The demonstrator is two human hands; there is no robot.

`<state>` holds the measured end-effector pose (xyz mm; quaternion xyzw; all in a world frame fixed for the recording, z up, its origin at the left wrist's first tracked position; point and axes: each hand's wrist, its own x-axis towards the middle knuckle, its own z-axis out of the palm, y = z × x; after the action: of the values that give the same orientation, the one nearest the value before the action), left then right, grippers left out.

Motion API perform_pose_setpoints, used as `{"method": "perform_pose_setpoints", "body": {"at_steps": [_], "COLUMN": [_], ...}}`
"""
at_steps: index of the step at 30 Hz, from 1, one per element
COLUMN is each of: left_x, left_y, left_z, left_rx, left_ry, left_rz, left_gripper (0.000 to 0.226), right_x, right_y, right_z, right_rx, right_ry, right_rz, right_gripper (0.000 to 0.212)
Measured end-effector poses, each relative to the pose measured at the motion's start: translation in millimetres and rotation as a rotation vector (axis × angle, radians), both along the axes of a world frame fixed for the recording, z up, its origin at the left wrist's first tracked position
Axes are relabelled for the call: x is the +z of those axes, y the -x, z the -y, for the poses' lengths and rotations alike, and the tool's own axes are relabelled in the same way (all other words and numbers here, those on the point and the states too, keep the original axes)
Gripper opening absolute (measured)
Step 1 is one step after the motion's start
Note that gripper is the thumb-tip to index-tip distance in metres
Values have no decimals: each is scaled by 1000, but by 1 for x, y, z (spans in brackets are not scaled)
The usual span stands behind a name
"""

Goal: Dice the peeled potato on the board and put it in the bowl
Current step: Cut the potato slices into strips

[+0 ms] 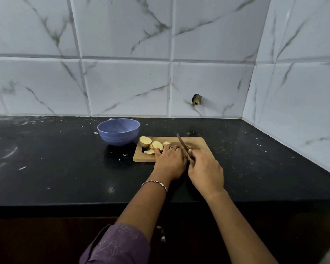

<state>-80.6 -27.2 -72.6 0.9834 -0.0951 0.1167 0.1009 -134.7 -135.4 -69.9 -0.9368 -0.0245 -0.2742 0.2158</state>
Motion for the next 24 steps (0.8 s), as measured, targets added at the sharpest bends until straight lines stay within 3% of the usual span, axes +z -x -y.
{"method": "perform_pose_setpoints", "body": {"at_steps": [12,24], "left_x": [0,2], "left_y": [0,-3], "left_z": [1,-1], "left_rx": [4,-8], "left_ry": [6,-95], "left_rz": [29,50], "left_gripper": [41,35], "right_x": [4,22], "right_y": [0,-2], "right_z": [-2,-11], "right_rx": [21,74], "right_ry": [47,221], "right_rz": [-41,-98], "right_gripper": [16,24]}}
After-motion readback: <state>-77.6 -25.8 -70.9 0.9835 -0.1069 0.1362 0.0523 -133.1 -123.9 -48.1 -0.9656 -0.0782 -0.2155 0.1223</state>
